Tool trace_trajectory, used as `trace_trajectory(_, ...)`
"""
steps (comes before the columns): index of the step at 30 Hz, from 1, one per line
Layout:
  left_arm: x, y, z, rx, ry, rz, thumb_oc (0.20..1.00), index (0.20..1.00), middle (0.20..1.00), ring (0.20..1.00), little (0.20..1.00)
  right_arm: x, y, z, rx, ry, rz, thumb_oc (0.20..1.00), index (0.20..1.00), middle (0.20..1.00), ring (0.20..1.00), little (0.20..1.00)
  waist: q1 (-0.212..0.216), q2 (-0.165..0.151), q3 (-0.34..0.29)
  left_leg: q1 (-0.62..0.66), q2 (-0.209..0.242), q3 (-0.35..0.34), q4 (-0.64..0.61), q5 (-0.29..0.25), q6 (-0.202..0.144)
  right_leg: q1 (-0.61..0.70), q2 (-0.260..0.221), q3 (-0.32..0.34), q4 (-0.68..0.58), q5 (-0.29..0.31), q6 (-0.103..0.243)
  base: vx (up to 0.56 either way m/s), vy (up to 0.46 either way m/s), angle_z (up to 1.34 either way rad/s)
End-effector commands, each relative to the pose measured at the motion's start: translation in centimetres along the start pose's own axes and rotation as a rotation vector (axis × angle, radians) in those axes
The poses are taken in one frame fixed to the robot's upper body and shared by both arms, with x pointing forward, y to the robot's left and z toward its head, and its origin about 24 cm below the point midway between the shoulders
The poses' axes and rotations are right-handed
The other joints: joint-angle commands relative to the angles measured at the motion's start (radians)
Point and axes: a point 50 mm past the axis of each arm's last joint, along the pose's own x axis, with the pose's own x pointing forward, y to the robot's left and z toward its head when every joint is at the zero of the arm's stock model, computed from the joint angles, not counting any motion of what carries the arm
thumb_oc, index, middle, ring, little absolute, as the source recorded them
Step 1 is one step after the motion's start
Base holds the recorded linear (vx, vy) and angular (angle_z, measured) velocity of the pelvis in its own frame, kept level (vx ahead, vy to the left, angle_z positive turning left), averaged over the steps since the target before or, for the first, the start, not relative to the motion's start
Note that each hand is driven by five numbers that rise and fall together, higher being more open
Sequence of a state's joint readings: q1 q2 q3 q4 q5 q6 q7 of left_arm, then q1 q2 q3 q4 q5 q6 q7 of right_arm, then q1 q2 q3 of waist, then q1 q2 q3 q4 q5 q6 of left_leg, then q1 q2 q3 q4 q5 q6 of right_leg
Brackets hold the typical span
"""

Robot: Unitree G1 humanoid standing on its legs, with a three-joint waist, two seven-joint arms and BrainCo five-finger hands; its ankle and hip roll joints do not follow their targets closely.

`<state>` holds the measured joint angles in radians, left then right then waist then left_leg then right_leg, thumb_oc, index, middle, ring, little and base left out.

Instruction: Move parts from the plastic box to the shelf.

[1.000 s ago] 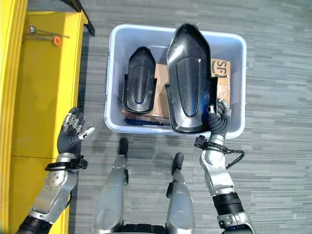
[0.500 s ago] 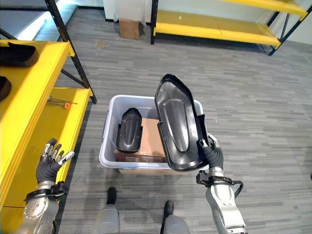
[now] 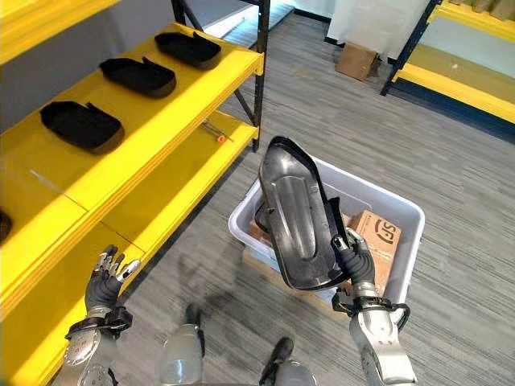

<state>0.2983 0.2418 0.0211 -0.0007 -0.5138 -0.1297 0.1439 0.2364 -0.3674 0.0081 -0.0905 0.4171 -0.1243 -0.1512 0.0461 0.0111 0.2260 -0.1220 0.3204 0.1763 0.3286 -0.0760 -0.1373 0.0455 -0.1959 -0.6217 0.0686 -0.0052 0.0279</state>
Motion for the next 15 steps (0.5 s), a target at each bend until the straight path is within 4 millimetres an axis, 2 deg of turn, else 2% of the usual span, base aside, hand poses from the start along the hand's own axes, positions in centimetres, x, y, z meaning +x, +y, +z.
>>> trace_trajectory(1,0.1,-0.5,2.6,0.009,-0.122,-0.076,1.0,1.0,1.0,1.0,1.0,0.6,-0.4,2.5,0.051,-0.134,0.006,0.2,0.2,0.2,0.2,0.2,-0.02,0.027,-0.039,0.159,-0.041,-0.023,-0.243,0.052,0.011,-0.109,-0.056,0.005,0.132,-0.102,0.052,-0.02,0.283,1.17)
trace_trajectory(3,0.2,-0.5,2.5,0.015,-0.112,-0.084,1.0,1.0,1.0,1.0,1.0,0.2,-0.6,2.3,0.051,-0.123,-0.004,0.2,0.2,0.2,0.2,0.2,-0.021,0.033,-0.052,0.144,-0.056,-0.013,-0.289,0.048,0.016,-0.103,-0.094,-0.018,0.155,-0.081,0.071,0.0,0.253,0.93)
trace_trajectory(6,0.2,-0.1,3.0,0.038,-0.131,-0.084,1.0,1.0,1.0,1.0,1.0,0.5,-0.3,2.3,0.071,-0.124,-0.001,0.2,0.2,0.2,0.2,0.2,0.003,0.028,-0.051,0.132,-0.105,-0.057,-0.302,0.033,0.035,-0.066,-0.151,-0.05,0.149,-0.03,0.106,0.0,0.249,0.51)
trace_trajectory(7,0.2,-0.1,3.1,0.038,-0.132,-0.084,1.0,1.0,1.0,1.0,1.0,0.5,-0.2,2.2,0.072,-0.124,-0.001,0.2,0.2,0.2,0.2,0.2,0.0,0.026,-0.049,0.132,-0.108,-0.06,-0.301,0.032,0.037,-0.063,-0.154,-0.053,0.148,-0.027,0.109,0.04,0.272,0.97)
trace_trajectory(10,-0.1,0.9,3.4,0.069,-0.143,-0.052,1.0,1.0,1.0,1.0,1.0,0.7,0.7,2.4,0.095,-0.13,0.037,0.2,0.2,0.2,0.2,0.2,0.033,0.006,-0.05,0.117,-0.186,-0.1,-0.28,-0.017,0.074,-0.029,-0.214,-0.039,0.118,0.055,0.162,0.05,0.323,0.75)
trace_trajectory(12,-0.2,1.3,3.7,0.081,-0.155,-0.042,1.0,1.0,1.0,1.0,1.0,0.9,1.2,2.5,0.11,-0.137,0.044,0.2,0.2,0.2,0.2,0.2,0.049,-0.006,-0.046,0.102,-0.232,-0.122,-0.251,-0.043,0.094,-0.014,-0.242,-0.024,0.109,0.101,0.182,0.04,0.251,0.35)
trace_trajectory(13,-0.2,1.3,3.7,0.081,-0.155,-0.041,1.0,1.0,1.0,1.0,1.0,0.9,1.2,2.5,0.111,-0.137,0.044,0.2,0.2,0.2,0.2,0.2,0.049,-0.008,-0.045,0.101,-0.235,-0.123,-0.248,-0.046,0.096,-0.014,-0.244,-0.024,0.108,0.103,0.184,0.04,0.201,0.52)
trace_trajectory(15,-0.2,1.6,3.9,0.094,-0.165,-0.028,1.0,1.0,1.0,1.0,1.0,0.9,1.5,2.3,0.135,-0.133,0.048,0.2,0.2,0.2,0.2,0.2,0.059,-0.015,-0.049,0.097,-0.272,-0.136,-0.243,-0.059,0.117,-0.009,-0.26,0.004,0.107,0.131,0.193,0.06,0.273,0.48)
